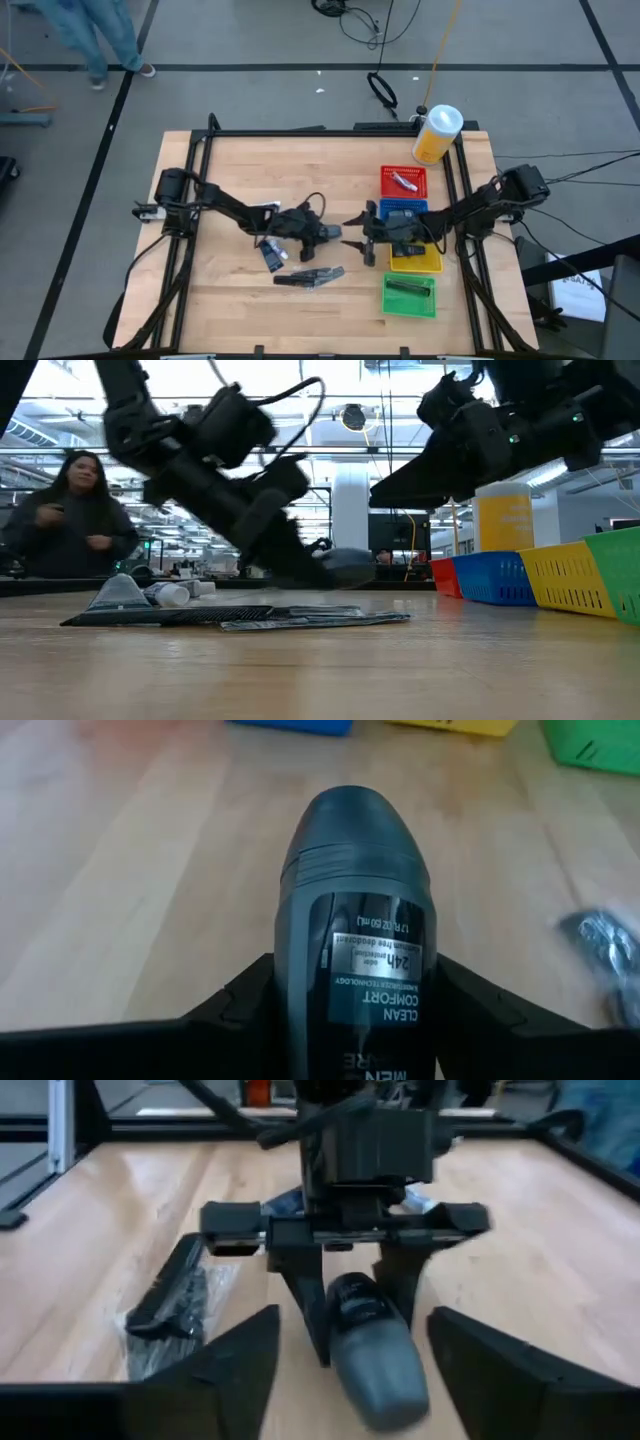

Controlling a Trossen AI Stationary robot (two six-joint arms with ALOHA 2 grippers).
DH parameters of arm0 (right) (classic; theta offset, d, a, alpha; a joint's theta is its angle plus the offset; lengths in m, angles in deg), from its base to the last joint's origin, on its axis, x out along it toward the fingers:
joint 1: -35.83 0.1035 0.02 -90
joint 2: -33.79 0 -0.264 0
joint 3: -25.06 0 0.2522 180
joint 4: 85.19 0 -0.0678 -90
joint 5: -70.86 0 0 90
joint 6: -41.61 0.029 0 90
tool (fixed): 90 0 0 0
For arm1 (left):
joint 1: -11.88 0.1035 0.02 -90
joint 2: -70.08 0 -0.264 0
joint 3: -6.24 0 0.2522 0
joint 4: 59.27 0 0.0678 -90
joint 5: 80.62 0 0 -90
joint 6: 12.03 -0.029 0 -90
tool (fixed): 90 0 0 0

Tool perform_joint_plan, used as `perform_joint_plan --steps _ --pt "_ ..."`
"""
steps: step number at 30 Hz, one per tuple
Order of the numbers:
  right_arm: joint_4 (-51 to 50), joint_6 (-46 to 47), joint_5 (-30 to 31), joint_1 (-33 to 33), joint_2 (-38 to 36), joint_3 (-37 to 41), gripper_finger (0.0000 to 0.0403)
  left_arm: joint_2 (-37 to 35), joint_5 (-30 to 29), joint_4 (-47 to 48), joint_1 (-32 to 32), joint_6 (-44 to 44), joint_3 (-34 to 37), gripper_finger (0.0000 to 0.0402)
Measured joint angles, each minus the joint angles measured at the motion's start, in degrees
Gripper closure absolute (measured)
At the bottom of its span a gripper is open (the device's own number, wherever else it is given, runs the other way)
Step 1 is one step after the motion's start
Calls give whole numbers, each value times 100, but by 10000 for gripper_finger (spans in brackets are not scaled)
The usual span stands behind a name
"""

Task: Pick & Place Travel size toiletries
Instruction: Put the black deodorant into the blue bin

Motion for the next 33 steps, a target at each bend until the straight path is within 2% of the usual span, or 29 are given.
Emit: perform_joint_plan --steps 3,6,11,14,18,23,25,29,33 --pt "-148 2 -388 -158 0 0 100 77 77 574 -21 -151 -487 220" --pt "-568 -29 -422 -215 4 0 67 83 93 952 -27 -259 -844 203" --pt "-621 -352 -419 -213 7 0 53 83 82 1071 -19 -406 -1184 192" --pt "-603 -393 -309 -210 7 0 71 77 81 1072 -21 -481 -1288 207" --pt "-614 -400 -240 -208 7 0 122 77 84 1051 -24 -496 -1303 212" --pt "-709 -259 -254 -206 7 0 206 77 71 1063 -21 -480 -1303 168" --pt "-803 -162 -260 -204 7 0 206 77 119 1025 -25 -527 -1301 146" --pt "-1196 99 -280 -192 -7 0 206 -6 683 906 21 -891 -1299 102" --pt "-1647 298 -203 -169 -392 2 206 -475 799 988 32 -811 -1301 60"
